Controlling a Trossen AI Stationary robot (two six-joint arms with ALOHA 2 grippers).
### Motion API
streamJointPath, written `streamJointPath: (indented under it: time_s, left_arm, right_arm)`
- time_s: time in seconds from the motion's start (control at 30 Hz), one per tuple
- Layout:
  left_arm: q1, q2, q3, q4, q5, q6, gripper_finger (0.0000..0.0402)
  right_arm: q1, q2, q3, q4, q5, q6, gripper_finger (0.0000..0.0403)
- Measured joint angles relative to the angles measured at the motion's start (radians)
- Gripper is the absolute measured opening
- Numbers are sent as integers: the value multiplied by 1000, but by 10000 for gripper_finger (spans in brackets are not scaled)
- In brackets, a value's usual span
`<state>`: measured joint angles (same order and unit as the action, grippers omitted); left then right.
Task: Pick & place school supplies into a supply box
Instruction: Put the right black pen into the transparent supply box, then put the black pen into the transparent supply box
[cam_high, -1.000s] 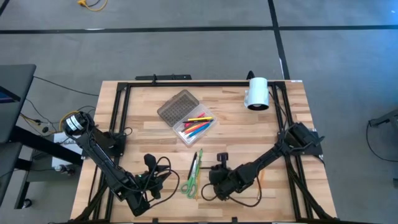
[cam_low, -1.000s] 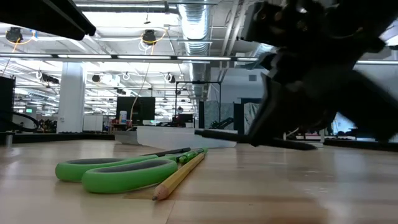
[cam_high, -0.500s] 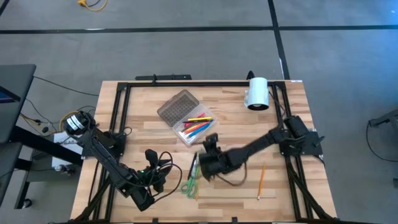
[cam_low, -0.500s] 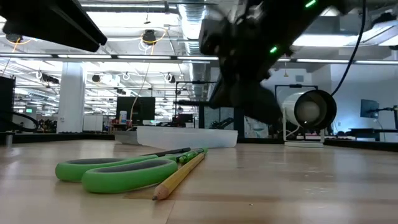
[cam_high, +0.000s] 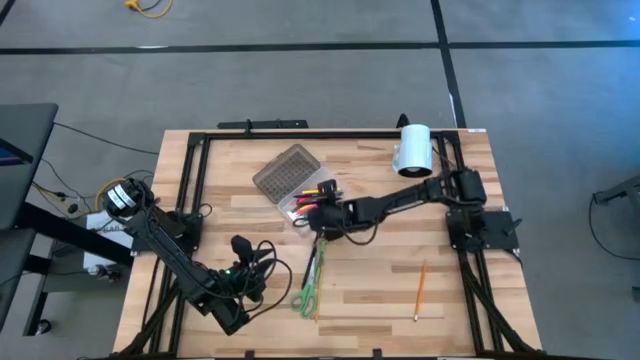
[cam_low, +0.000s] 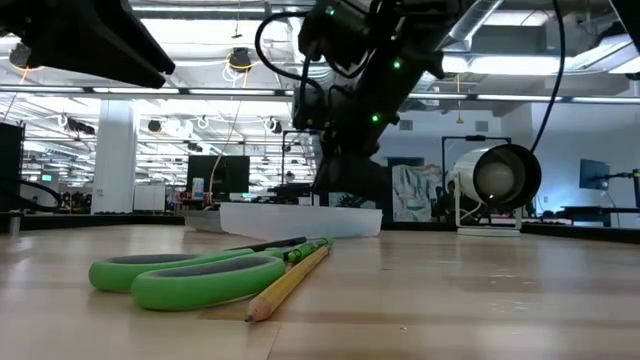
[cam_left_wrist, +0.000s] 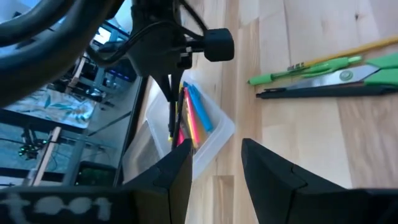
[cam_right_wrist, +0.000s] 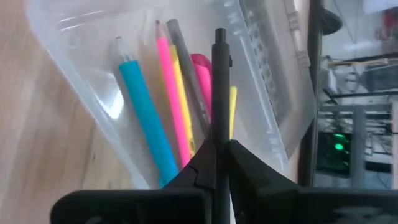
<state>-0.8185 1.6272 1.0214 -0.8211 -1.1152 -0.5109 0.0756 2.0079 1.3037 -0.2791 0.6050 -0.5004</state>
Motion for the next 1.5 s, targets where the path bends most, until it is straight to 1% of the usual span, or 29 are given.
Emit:
streamJointPath:
  time_s: [0.1, 0.17, 0.3, 0.5, 0.57, 0.67, 0.77, 0.83, 0.87, 0.97, 1.1, 1.23, 1.33, 1.4, 1.5]
  left_arm:
    - [0, 0, 0, -15, -2, -2, 131]
    - [0, 0, 0, -20, -18, -2, 131]
    - [0, 0, 0, -22, -24, -5, 131]
    - [0, 0, 0, -23, -24, -17, 131]
    - [0, 0, 0, -23, -24, -17, 131]
    - [0, 0, 0, -23, -23, -24, 131]
    - [0, 0, 0, -23, -12, -28, 131]
    - [0, 0, 0, -22, 5, -33, 131]
    - [0, 0, 0, -21, 13, -35, 131]
    - [0, 0, 0, -4, 34, -37, 131]
    - [0, 0, 0, 56, 37, -37, 131]
    - [8, 0, -2, 151, 37, -38, 131]
    - [17, 0, -35, 283, 38, -37, 131]
    - [25, 0, -65, 375, 67, -19, 131]
    - [47, 0, -112, 494, 127, -3, 131]
  right_arm:
    - [-22, 0, 0, 5, -22, -12, 10]
    - [-32, 0, 0, 10, -45, -22, 20]
    - [-46, 0, 0, 39, -70, -23, 51]
    - [-52, 0, 0, 49, -73, -8, 96]
    - [-52, 0, 0, 48, -63, -7, 110]
    - [-46, 0, 0, 29, 0, 28, 129]
    - [-19, -27, -3, -30, 44, 90, 139]
    - [16, -56, 2, -43, 51, 142, 141]
    - [37, -73, 1, -77, 50, 173, 141]
    - [104, -117, -1, -143, 47, 270, 136]
    - [200, -173, 0, -216, 49, 419, 126]
    - [294, -187, 0, -283, 51, 584, 119]
    - [357, -184, -1, -332, 52, 690, 118]
    - [391, -168, 0, -346, 60, 762, 118]
    - [439, -163, -15, -371, 122, 875, 118]
